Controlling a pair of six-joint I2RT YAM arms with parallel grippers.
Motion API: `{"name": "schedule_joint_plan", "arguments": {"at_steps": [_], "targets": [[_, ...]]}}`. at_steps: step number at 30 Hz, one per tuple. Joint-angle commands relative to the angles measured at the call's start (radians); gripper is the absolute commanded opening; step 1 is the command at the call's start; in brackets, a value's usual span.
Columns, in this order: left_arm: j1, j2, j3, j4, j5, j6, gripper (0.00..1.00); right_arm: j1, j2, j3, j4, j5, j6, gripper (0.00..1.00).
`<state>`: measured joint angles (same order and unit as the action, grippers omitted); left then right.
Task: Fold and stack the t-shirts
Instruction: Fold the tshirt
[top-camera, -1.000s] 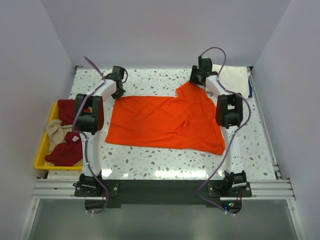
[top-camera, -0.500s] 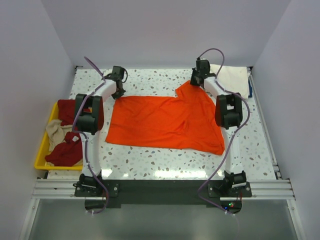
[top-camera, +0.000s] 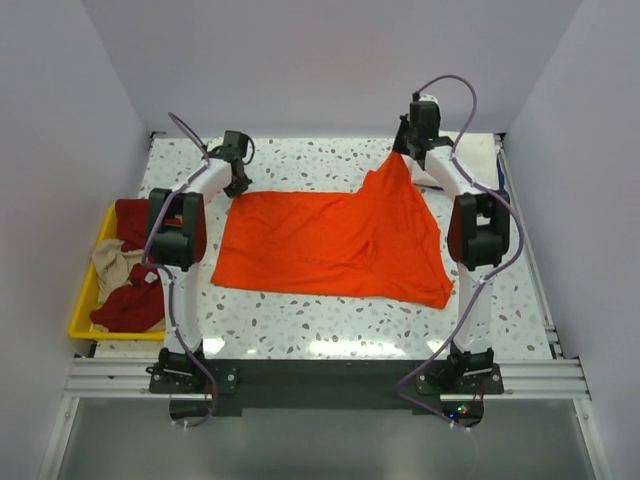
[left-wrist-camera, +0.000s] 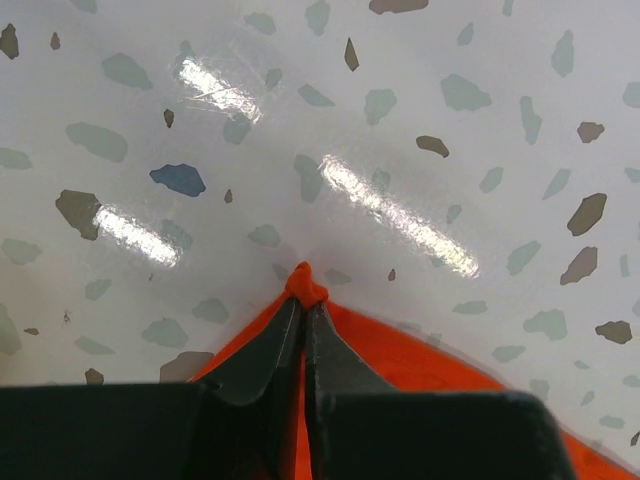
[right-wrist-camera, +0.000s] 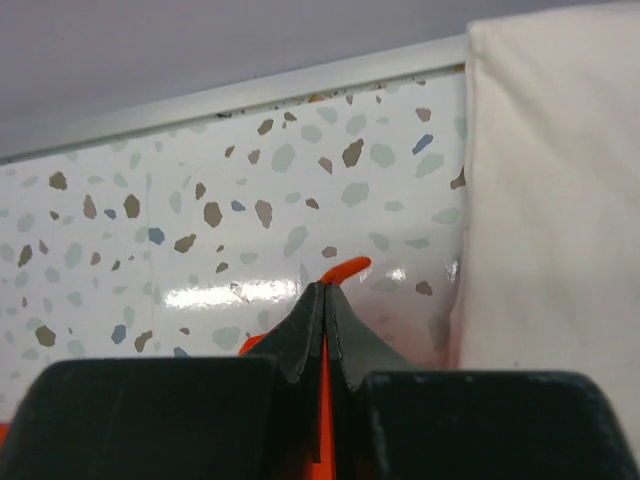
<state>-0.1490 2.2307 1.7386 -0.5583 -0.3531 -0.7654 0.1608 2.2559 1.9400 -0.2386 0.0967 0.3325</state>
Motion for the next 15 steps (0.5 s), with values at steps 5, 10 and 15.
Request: {"name": "schedule_joint_plan", "arguments": {"at_steps": [5, 10, 15], "targets": [[0.025, -0.105, -0.037, 0.084, 0.045, 0.024, 0.06, -0.017, -0.212, -0.162, 0.104, 0.047, 0.002, 0.00], [0.039, -0.118, -0.053, 0.115, 0.114, 0.041, 0.10, -0.021, -0.312, -0.295, 0.116, 0.060, -0.004, 0.00], [0.045, -0.131, -0.074, 0.124, 0.123, 0.040, 0.25, -0.021, -0.395, -0.398, 0.131, 0.051, -0.001, 0.00]]}}
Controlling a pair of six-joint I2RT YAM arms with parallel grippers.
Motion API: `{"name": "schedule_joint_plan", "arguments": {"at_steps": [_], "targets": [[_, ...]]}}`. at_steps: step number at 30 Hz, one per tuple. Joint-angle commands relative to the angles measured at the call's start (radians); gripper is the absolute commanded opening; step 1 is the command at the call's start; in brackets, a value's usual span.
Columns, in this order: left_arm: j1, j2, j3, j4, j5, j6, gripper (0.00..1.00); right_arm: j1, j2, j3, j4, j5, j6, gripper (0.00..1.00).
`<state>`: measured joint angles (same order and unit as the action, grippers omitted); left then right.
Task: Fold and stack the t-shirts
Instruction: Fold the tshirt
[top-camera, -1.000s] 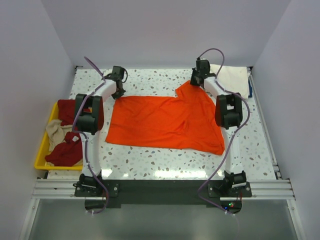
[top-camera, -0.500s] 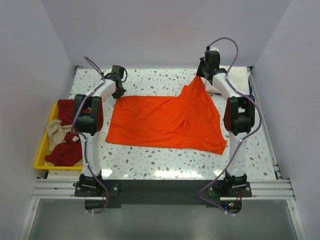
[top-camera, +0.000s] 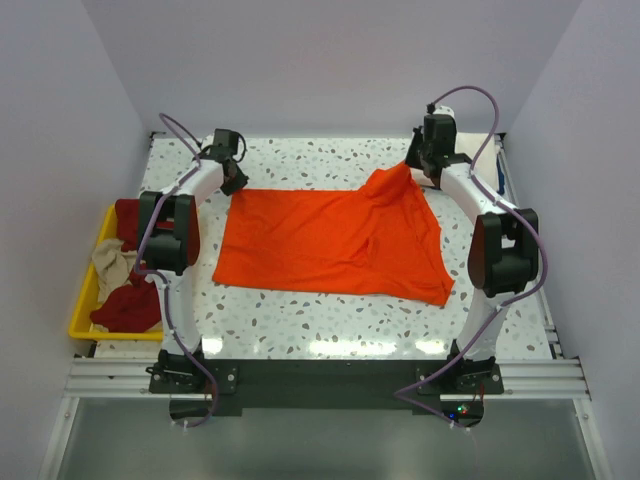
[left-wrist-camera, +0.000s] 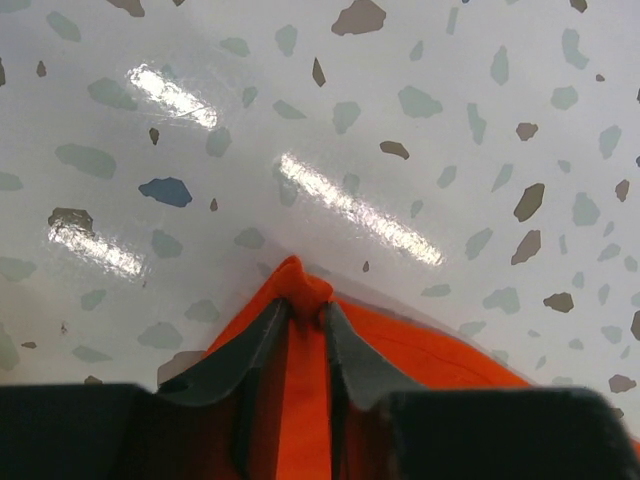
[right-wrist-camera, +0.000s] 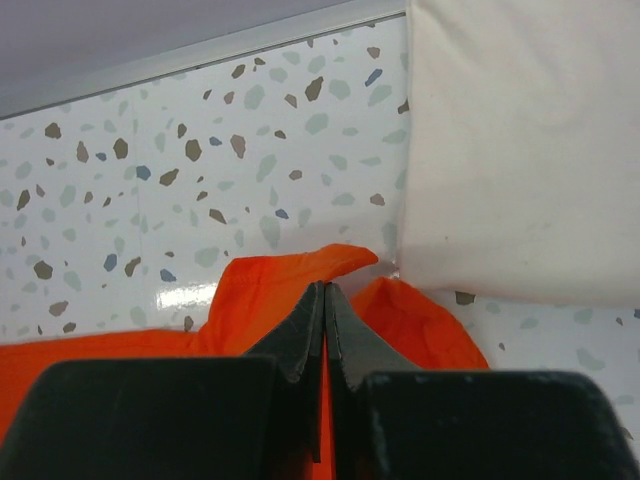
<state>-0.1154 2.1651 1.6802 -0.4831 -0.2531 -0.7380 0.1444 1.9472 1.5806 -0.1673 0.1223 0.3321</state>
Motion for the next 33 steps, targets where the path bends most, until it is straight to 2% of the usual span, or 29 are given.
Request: {"name": "schedule_joint_plan", "arguments": {"at_steps": [1, 2, 5, 8, 17, 26, 33], "targets": [[0.013, -0.070, -0.023, 0.052, 0.031, 0.011, 0.30, -0.003, -0.096, -0.051, 0.067, 0.022, 0.002, 0.00], [0.014, -0.077, -0.030, 0.058, 0.034, 0.009, 0.38, -0.005, -0.103, -0.062, 0.071, 0.016, 0.002, 0.00], [0.023, -0.097, -0.045, 0.074, 0.041, 0.005, 0.49, -0.003, -0.125, -0.085, 0.077, 0.008, 0.004, 0.00], [0.026, -0.099, -0.034, 0.074, 0.054, -0.007, 0.51, -0.003, -0.126, -0.088, 0.071, 0.010, 0.004, 0.00], [0.014, 0.005, 0.085, -0.029, 0.040, -0.087, 0.48, -0.005, -0.128, -0.093, 0.078, 0.008, 0.007, 0.00], [0.008, 0.070, 0.107, -0.051, 0.031, -0.115, 0.42, -0.005, -0.125, -0.091, 0.077, 0.011, -0.002, 0.00], [0.005, 0.101, 0.113, -0.049, 0.023, -0.121, 0.41, -0.008, -0.125, -0.096, 0.077, 0.007, -0.001, 0.00]]}}
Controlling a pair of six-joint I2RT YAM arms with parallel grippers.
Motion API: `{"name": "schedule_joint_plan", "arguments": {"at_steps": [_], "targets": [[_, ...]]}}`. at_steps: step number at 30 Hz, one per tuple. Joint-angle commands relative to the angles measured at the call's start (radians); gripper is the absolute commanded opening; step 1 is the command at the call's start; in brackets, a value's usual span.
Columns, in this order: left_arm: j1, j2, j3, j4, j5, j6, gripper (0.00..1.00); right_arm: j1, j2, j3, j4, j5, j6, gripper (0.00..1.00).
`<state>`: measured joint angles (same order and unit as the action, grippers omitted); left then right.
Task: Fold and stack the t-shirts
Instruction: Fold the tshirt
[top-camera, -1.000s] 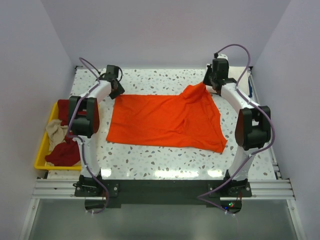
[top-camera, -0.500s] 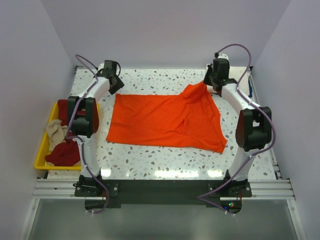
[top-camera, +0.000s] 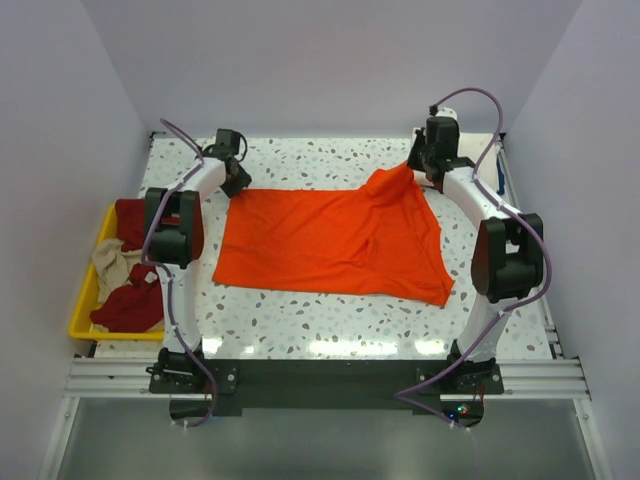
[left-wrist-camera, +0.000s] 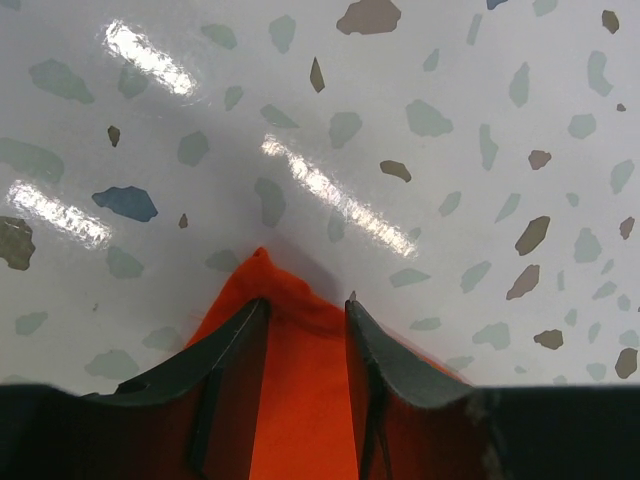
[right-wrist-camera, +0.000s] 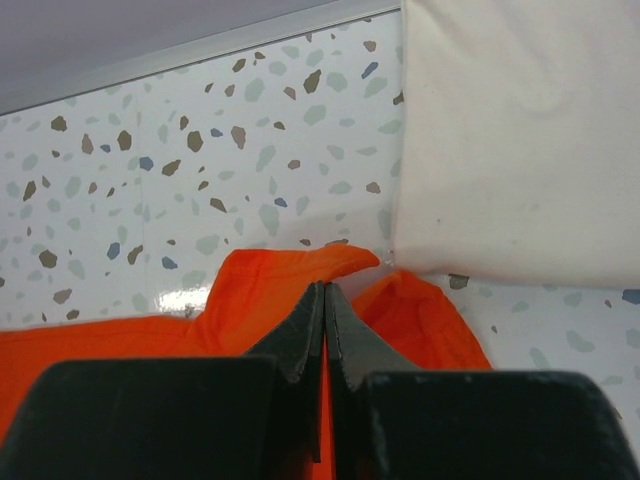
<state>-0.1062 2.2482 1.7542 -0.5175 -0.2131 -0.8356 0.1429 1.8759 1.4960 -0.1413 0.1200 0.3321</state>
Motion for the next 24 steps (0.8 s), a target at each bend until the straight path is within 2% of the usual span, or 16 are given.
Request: {"name": "schedule_joint_plan", "arguments": {"at_steps": [1, 7, 17, 24], "targets": [[-0.004, 0.022, 0.045, -0.018, -0.019, -0.023, 0.41, -0.006, -0.057, -0.014, 0.052, 0.010, -0.001, 0.00], [-0.004, 0.022, 0.050, -0.032, -0.026, -0.019, 0.39, -0.011, -0.064, -0.026, 0.059, 0.009, 0.004, 0.00], [-0.006, -0.074, 0.031, 0.000, -0.003, 0.000, 0.41, -0.019, -0.060, -0.022, 0.062, -0.002, 0.013, 0.00], [-0.007, -0.056, 0.041, -0.010, 0.003, -0.005, 0.41, -0.019, -0.058, -0.023, 0.063, -0.002, 0.016, 0.00]]}}
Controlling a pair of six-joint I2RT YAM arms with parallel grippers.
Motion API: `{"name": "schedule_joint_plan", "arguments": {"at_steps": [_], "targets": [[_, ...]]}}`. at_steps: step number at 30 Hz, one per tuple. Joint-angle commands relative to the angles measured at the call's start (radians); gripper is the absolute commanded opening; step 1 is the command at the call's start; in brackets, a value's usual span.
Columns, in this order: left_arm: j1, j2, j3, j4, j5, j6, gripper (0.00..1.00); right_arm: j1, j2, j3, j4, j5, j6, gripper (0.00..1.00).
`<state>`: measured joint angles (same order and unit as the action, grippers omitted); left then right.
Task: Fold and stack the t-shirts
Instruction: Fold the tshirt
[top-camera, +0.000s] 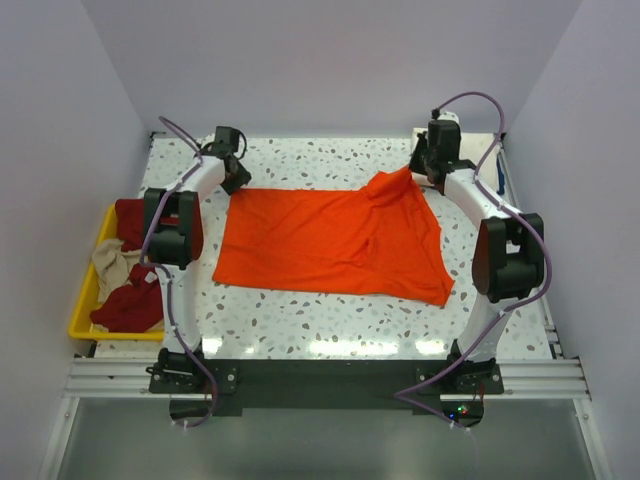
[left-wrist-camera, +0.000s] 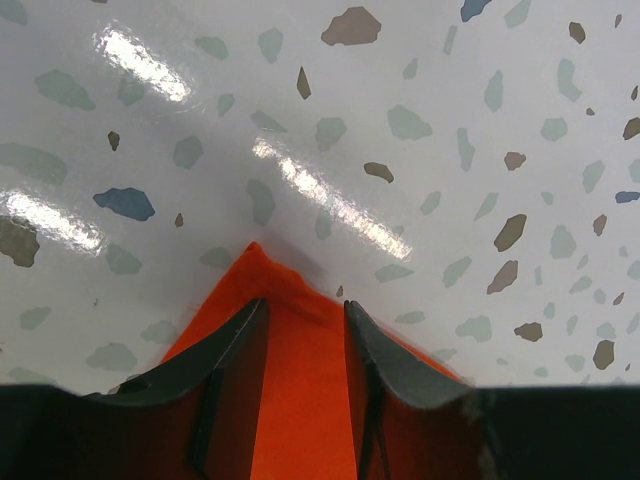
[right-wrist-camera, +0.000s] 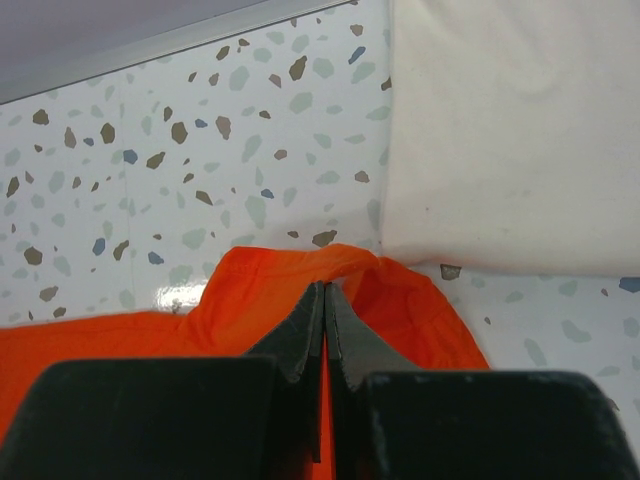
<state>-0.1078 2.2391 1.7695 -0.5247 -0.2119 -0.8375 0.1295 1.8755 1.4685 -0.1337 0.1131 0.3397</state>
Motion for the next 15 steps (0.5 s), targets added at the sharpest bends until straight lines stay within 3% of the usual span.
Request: {"name": "schedule_joint_plan", "arguments": {"at_steps": [1, 15], "targets": [[-0.004, -0.042, 0.025, -0.001, 0.002, -0.005, 0.41, -0.005, -0.058, 0.004, 0.055, 0.007, 0.007, 0.00], [-0.006, 0.040, 0.028, -0.020, -0.021, -0.011, 0.40, -0.011, -0.065, -0.007, 0.057, 0.007, 0.007, 0.00]]}}
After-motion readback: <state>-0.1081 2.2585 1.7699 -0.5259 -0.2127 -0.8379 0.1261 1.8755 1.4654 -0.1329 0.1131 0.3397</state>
